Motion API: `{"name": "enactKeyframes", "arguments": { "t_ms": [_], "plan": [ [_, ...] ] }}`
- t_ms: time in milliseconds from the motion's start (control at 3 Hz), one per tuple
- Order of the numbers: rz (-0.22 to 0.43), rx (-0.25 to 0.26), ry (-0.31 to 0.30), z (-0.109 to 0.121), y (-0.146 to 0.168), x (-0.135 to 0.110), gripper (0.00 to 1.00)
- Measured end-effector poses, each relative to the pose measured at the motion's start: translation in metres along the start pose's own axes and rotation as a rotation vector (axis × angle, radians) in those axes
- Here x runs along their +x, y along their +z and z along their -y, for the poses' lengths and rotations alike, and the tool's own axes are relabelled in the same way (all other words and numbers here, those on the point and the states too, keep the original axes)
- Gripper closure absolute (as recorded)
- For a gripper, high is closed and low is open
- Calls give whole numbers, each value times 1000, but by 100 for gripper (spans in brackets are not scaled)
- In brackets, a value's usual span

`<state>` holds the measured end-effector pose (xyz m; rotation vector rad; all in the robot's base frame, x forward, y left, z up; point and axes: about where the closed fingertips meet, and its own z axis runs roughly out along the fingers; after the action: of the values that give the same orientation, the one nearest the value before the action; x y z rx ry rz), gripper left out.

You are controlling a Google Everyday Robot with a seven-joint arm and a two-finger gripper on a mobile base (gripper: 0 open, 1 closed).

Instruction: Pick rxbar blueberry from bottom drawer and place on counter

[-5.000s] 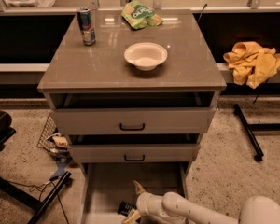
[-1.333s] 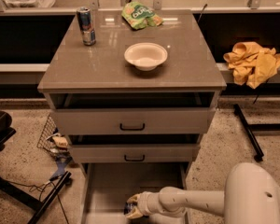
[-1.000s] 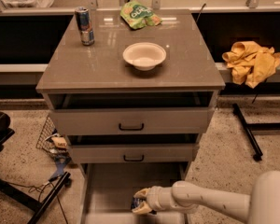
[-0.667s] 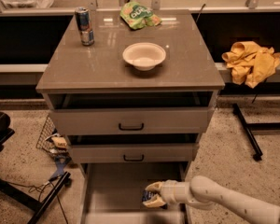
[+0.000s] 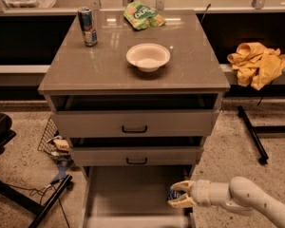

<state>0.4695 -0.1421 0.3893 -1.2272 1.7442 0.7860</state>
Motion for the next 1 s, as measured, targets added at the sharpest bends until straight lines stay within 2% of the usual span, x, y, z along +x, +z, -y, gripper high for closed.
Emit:
{"name": "enactKeyframes", "arguments": {
  "t_ms": [333, 667, 1000],
  "plan": [
    [0, 0, 0, 0, 0, 0, 100],
    [28, -3, -33, 0, 6, -38, 100],
    [12, 9, -68, -7, 7, -83, 100]
  ]
}}
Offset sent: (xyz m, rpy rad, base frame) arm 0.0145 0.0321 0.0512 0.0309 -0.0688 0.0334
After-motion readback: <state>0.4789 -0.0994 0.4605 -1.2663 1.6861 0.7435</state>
